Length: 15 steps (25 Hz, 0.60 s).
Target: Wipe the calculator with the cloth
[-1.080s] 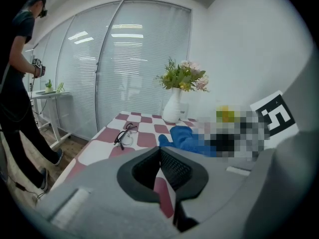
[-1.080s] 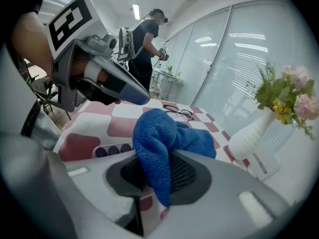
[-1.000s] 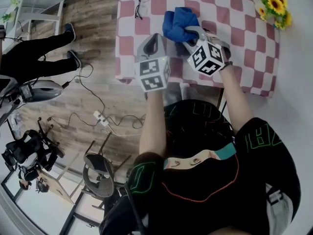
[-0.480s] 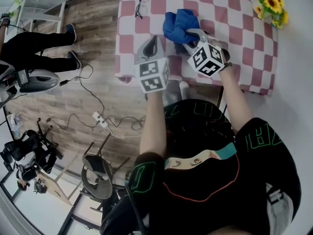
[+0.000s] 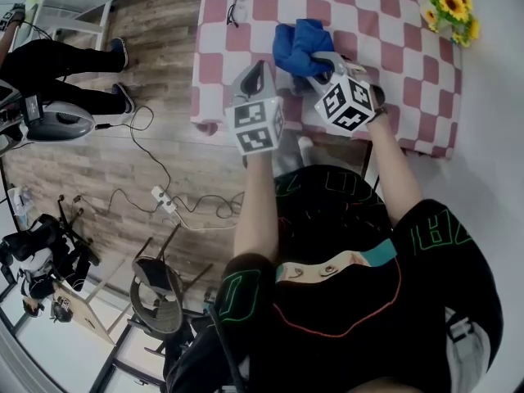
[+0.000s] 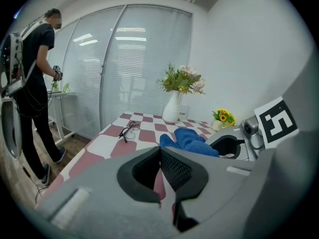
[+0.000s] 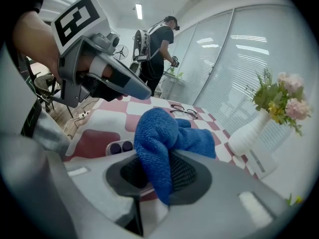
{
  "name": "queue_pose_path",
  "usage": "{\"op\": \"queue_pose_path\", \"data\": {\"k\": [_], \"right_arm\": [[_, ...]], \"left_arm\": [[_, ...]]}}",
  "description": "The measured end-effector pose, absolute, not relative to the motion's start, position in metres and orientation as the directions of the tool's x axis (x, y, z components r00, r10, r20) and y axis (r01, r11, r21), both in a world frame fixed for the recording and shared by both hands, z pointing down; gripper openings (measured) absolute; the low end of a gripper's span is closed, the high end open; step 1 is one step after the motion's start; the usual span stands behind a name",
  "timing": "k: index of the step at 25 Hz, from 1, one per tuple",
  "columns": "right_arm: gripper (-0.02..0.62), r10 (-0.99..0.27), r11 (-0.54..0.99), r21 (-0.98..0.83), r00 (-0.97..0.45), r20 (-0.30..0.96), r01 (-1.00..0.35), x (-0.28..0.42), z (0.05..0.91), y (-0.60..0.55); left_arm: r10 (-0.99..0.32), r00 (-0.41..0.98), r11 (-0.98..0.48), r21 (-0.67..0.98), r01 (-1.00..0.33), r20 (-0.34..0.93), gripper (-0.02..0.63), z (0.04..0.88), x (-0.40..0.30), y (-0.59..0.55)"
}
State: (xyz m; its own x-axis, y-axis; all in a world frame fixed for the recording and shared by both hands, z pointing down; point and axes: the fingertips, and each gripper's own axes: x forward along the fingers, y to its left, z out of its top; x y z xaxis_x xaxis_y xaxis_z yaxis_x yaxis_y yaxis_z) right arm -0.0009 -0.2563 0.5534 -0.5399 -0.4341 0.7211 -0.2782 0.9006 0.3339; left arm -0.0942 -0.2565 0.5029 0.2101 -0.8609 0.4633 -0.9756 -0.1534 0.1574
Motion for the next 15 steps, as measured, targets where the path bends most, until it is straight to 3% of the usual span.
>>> {"op": "queue_pose_path", "data": {"k": [15], "right_arm": [[0.106, -0.417, 0.908, 0.307, -0.546, 0.727, -0.285, 0.008, 0.553, -0.219]], "left_arm": [[-0.874, 0.207, -0.147, 0.165, -0.975, 0.44, 0.011, 0.497, -0.085, -0.227]]}}
